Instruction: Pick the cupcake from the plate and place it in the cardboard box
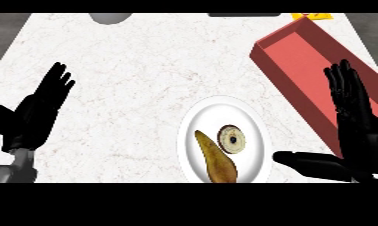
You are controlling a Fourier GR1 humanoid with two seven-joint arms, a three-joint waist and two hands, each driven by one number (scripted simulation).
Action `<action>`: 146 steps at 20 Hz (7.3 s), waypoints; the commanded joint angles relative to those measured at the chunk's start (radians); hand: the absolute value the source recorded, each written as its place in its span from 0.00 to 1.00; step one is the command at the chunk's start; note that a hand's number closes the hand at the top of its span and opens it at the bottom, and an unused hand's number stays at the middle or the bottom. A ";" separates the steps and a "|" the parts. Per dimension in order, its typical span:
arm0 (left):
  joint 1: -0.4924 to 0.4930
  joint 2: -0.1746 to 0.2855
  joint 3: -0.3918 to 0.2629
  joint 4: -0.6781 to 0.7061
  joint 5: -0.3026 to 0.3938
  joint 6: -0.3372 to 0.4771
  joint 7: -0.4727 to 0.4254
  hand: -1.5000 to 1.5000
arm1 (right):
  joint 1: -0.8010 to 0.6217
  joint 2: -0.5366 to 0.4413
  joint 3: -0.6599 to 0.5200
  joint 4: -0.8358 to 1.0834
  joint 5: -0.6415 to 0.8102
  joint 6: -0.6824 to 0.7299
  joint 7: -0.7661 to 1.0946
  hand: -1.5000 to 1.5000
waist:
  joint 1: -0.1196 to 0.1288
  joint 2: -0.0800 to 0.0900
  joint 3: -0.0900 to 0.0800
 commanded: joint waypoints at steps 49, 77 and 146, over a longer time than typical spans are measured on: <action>0.053 -0.114 0.138 -0.103 -0.100 -0.131 0.100 0.50 | -0.347 0.155 0.429 -0.024 0.711 0.683 1.240 0.00 | 0.014 0.008 0.000; 0.086 -0.208 0.239 -0.140 -0.185 -0.212 0.120 0.50 | -0.287 0.309 0.272 0.047 0.857 0.962 1.216 0.00 | 0.011 0.007 0.000; 0.056 -0.303 0.294 -0.188 -0.280 -0.263 0.198 0.50 | -0.854 0.349 -0.239 0.029 1.338 0.877 1.246 1.00 | 0.012 0.006 0.000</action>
